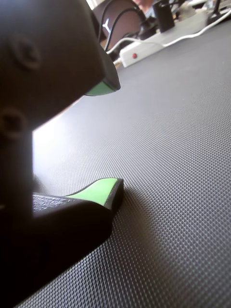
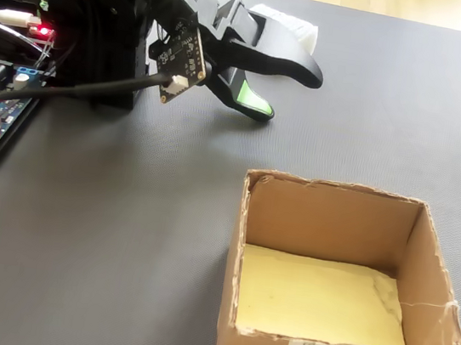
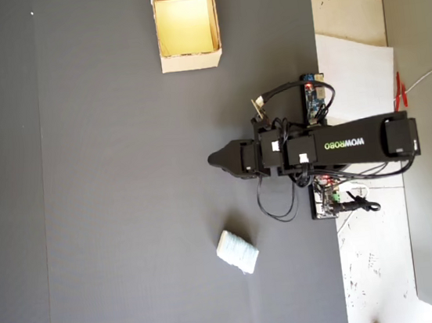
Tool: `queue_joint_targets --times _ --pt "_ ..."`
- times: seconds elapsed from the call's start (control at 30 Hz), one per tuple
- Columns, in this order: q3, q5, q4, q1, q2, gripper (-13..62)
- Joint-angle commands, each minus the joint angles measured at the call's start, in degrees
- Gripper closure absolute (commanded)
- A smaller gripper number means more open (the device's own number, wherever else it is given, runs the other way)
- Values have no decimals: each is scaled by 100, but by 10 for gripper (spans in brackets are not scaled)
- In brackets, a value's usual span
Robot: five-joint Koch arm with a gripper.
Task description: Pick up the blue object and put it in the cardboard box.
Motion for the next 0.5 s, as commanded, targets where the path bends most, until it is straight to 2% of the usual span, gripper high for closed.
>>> queue_joint_targets --times 0.0,0.47 --pt "229 44 624 18 483 153" --pt "220 545 580 -580 483 156"
